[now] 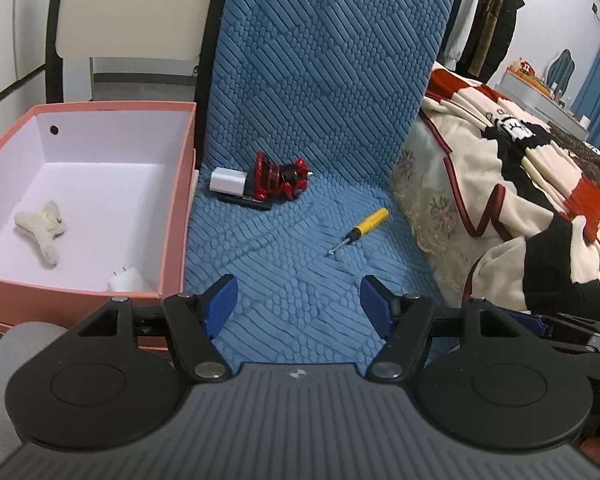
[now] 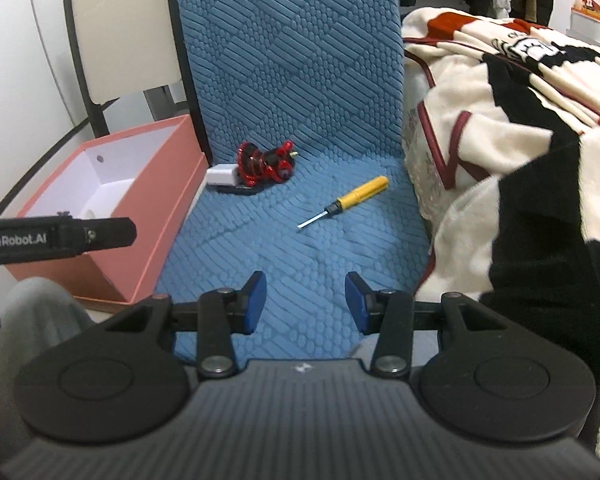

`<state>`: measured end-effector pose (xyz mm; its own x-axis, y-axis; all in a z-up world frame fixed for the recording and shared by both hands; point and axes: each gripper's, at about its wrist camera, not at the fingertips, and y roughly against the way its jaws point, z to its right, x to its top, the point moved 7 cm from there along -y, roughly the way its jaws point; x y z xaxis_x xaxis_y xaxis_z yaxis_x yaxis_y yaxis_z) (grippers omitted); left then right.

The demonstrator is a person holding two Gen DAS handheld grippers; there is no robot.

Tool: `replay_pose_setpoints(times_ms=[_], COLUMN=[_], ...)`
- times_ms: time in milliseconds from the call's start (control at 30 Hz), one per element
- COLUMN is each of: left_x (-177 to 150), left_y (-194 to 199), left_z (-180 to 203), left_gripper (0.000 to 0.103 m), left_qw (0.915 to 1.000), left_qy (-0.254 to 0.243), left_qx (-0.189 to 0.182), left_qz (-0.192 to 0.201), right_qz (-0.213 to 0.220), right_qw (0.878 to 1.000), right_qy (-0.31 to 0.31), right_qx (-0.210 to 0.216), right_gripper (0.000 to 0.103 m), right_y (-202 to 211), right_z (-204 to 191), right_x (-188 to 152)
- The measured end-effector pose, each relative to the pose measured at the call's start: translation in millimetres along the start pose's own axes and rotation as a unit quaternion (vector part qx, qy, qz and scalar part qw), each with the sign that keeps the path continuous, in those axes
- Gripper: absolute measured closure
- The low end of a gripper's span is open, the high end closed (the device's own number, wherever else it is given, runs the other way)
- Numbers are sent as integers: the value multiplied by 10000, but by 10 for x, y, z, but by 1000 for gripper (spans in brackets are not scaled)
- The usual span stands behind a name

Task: Organize rigid objects
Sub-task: 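Withdraw both open grippers from the box back toward the cushion, then grasp the red-and-black figure with the left gripper while the right gripper grasps the screwdriver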

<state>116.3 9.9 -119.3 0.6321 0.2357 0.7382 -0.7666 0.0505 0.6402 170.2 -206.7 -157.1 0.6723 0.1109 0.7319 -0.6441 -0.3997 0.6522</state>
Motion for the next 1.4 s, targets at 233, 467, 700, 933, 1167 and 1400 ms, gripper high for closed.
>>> replay_pose_setpoints(times_ms=[233, 467, 700, 933, 1167, 1400], left_x=[53, 226, 480, 690, 839, 1046], left_y=[-320, -678, -1053, -1459, -1800, -2127], left_z=[57, 18, -83, -149, -160, -247], left_gripper=[28, 28, 26, 24, 22, 22], left_qw=[9999, 9999, 9997, 9996, 9998, 9996], left_qy=[-55, -90, -85, -1, -132, -129], left_qx=[-24, -27, 82, 17, 77, 234], left_qz=[-90, -36, 198, 266, 144, -36], right_qz=[26, 12, 97, 41, -75, -129], right_qw=[9998, 9994, 9984, 9969, 9943, 9925], right_qy=[-192, -297, -482, -684, -1040, -1208], right_qx=[-85, -203, -289, -394, -214, 104], right_gripper=[54, 54, 50, 48, 28, 28], right_y=[-152, -394, -650, -919, -1204, -1559], right_z=[107, 156, 162, 197, 211, 177], right_x=[16, 77, 182, 245, 301, 413])
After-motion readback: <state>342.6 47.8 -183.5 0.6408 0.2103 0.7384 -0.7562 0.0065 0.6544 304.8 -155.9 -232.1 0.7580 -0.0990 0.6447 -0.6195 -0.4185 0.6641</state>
